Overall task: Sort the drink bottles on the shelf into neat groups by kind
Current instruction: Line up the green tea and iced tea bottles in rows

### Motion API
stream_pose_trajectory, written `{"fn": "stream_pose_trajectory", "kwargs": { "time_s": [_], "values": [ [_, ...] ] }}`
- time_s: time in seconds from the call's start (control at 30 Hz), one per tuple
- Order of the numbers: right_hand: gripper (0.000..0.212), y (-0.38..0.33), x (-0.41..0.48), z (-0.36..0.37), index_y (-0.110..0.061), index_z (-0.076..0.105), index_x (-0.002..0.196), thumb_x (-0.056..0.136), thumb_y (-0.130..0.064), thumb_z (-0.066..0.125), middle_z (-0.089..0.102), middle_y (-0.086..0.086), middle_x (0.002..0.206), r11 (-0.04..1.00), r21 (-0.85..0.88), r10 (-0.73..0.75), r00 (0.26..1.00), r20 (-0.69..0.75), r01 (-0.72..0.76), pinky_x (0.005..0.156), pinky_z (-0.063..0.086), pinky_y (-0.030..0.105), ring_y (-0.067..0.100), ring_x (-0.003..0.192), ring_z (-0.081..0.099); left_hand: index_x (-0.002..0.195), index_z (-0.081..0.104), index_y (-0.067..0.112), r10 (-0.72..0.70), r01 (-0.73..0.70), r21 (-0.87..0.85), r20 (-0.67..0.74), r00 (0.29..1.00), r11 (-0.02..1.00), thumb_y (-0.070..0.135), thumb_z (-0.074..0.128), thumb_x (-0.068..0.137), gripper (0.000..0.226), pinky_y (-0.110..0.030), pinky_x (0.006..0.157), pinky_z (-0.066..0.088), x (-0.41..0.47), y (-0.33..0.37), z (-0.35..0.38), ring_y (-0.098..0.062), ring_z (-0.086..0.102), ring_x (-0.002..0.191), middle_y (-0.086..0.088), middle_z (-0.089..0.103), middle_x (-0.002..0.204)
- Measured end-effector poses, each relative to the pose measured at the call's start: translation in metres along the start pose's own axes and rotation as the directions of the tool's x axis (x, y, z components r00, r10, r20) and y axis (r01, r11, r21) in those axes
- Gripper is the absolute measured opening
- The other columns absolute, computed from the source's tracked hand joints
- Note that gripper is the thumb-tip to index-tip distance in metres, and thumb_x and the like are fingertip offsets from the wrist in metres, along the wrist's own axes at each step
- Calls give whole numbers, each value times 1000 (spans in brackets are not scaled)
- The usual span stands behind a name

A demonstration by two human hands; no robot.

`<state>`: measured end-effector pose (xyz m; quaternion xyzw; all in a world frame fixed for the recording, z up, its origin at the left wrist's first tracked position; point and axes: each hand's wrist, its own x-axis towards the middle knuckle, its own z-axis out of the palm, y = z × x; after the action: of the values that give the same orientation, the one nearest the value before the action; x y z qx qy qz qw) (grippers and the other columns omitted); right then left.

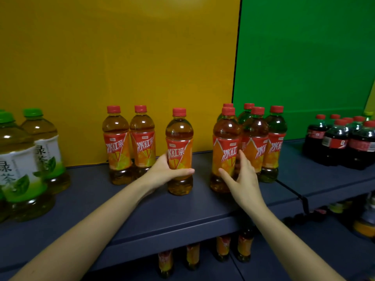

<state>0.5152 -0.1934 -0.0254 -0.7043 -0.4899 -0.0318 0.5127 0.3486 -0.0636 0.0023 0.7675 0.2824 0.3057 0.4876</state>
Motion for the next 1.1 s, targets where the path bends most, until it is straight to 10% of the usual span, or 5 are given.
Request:
{"fn": "stream_pose_trajectory", "kwargs": {
  "time_s": [1.1],
  "values": [
    [81,-94,5,123,-22,23,138,75,-39,72,50,-4,130,909,404,-234,925,301,99,102,43,42,14,119,49,110,51,22,66,20,181,-457,887,983,23,87,56,64,-19,76,48,-73,-26,-119,-3,59,91,10,62,99]
  ]
}}
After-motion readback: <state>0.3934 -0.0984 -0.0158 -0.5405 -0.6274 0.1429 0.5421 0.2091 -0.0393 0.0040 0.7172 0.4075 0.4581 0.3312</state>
